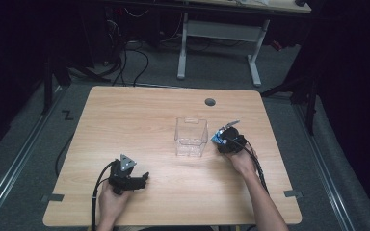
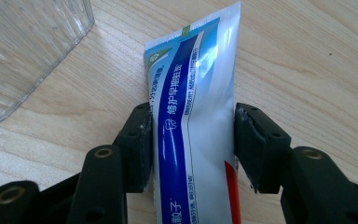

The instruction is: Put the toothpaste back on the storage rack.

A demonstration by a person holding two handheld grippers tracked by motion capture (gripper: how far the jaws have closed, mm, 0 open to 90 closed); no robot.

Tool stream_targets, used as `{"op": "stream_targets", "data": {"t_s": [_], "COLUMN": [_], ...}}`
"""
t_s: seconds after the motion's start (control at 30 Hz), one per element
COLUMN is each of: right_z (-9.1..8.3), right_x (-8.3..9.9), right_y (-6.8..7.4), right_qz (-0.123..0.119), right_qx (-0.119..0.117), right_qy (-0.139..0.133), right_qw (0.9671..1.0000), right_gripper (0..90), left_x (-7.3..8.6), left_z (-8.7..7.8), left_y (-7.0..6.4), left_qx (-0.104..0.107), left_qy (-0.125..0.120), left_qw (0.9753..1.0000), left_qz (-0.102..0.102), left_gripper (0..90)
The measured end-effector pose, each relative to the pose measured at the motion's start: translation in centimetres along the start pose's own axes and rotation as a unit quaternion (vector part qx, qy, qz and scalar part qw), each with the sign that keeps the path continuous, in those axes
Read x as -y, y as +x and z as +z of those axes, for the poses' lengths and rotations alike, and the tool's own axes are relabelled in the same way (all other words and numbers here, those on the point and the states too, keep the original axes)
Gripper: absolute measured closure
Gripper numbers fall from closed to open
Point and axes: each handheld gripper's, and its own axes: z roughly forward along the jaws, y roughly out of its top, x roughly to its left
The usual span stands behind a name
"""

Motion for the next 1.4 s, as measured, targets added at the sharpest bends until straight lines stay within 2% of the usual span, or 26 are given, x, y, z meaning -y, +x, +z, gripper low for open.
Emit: {"op": "stream_targets", "data": {"t_s": [0.2,0.37,0.47,0.57,0.63,0.83,0.9,1.2,1.33,1.4], "right_z": [0.1,0.3,0.6,0.7,0.8,0.7,0.5,-0.8,-1.5,-2.0], "right_x": [-0.2,-0.1,0.0,0.2,0.2,0.2,0.2,0.8,1.1,1.3], "right_y": [-0.5,-0.7,-1.0,-1.8,-2.0,-2.0,-2.1,-2.9,-3.7,-4.0], "right_qz": [0.010,0.015,0.023,0.049,0.053,0.047,0.051,0.057,0.076,0.079], "right_qx": [-0.012,-0.012,-0.009,-0.033,-0.038,-0.037,-0.043,-0.078,-0.122,-0.128], "right_qy": [0.009,0.012,0.017,0.016,0.013,0.016,0.013,-0.002,-0.017,-0.025], "right_qw": [0.9998,0.9997,0.9996,0.9982,0.9978,0.9981,0.9977,0.9953,0.9895,0.9884], "right_gripper": [52.3,54.9,59.3,60.3,61.0,64.6,66.0,68.8,70.0,70.5], "left_x": [0.0,0.0,0.0,0.0,0.0,0.0,0.0,0.0,0.0,0.0], "left_z": [0.0,0.0,0.0,0.0,0.0,0.0,0.0,0.0,0.0,0.0], "left_y": [0.0,0.0,0.0,0.0,0.0,0.0,0.0,0.0,0.0,0.0], "left_qx": [0.000,0.000,0.000,0.000,0.000,0.000,0.000,0.000,0.000,0.000], "left_qy": [0.000,0.000,0.000,0.000,0.000,0.000,0.000,0.000,0.000,0.000], "left_qw": [1.0000,1.0000,1.0000,1.0000,1.0000,1.0000,1.0000,1.0000,1.0000,1.0000], "left_qz": [0.000,0.000,0.000,0.000,0.000,0.000,0.000,0.000,0.000,0.000], "left_gripper": [15.9,15.9,15.9,15.9,15.9,15.9,15.9,15.9,15.9,15.9]}}
